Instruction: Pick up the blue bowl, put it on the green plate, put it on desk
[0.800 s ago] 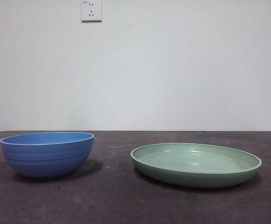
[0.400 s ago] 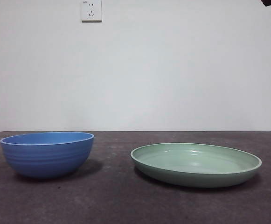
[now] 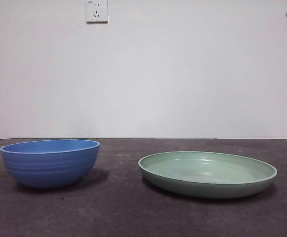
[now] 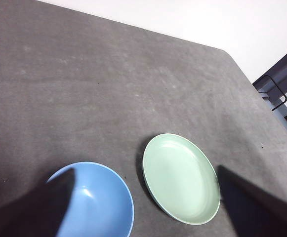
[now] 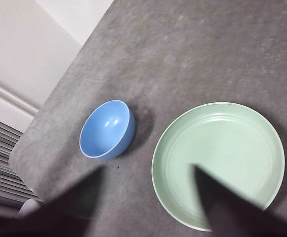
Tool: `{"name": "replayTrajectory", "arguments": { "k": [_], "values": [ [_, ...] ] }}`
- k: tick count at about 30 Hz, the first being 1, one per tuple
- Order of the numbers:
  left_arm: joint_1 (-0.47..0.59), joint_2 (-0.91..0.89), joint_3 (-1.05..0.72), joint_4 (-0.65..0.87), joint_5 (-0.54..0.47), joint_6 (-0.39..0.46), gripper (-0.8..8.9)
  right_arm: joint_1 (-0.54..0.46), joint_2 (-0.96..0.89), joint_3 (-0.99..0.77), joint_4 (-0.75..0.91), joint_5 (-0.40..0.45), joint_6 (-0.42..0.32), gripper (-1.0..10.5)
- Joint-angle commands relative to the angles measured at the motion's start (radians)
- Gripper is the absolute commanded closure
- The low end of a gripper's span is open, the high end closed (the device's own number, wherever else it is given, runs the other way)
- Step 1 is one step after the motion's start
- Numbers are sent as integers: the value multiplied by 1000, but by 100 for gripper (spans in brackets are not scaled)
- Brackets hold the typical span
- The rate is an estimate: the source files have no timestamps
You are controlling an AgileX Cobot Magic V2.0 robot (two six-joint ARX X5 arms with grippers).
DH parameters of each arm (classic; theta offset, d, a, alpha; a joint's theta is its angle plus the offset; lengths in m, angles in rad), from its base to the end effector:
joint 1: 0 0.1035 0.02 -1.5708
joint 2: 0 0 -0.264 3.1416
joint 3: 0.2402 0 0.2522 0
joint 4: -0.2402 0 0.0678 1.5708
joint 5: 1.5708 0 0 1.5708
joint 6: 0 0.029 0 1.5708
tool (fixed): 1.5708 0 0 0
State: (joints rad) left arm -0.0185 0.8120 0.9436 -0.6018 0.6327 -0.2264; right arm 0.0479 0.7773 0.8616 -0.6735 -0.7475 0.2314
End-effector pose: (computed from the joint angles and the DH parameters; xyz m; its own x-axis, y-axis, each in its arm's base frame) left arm 0.1543 -0.0200 0.3454 0.7079 -0.6045 -0.3654 0.4265 0.7781 -0.4612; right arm 0.1438 0.0266 0.3196 0.5765 0.7082 -0.4075 -0.4564 0.6928 0.5584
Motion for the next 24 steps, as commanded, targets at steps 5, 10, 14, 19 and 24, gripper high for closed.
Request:
{"name": "replayTrajectory", "arguments": {
  "k": [5, 10, 14, 19, 24],
  "values": [
    [-3, 5, 21, 15, 7, 8, 279, 3, 5, 18, 8, -5, -14, 376],
    [-2, 9, 21, -12, 7, 9, 282, 3, 5, 18, 8, -5, -14, 376],
    [-2, 48, 21, -98, 6, 36, 283, 3, 5, 18, 8, -7, -14, 376],
    [-2, 163, 21, -227, -14, 103, 284, 3, 5, 18, 14, -12, -9, 377],
    [-3, 300, 21, -236, -35, 111, 292, 3, 5, 18, 15, -12, -10, 377]
  ]
}}
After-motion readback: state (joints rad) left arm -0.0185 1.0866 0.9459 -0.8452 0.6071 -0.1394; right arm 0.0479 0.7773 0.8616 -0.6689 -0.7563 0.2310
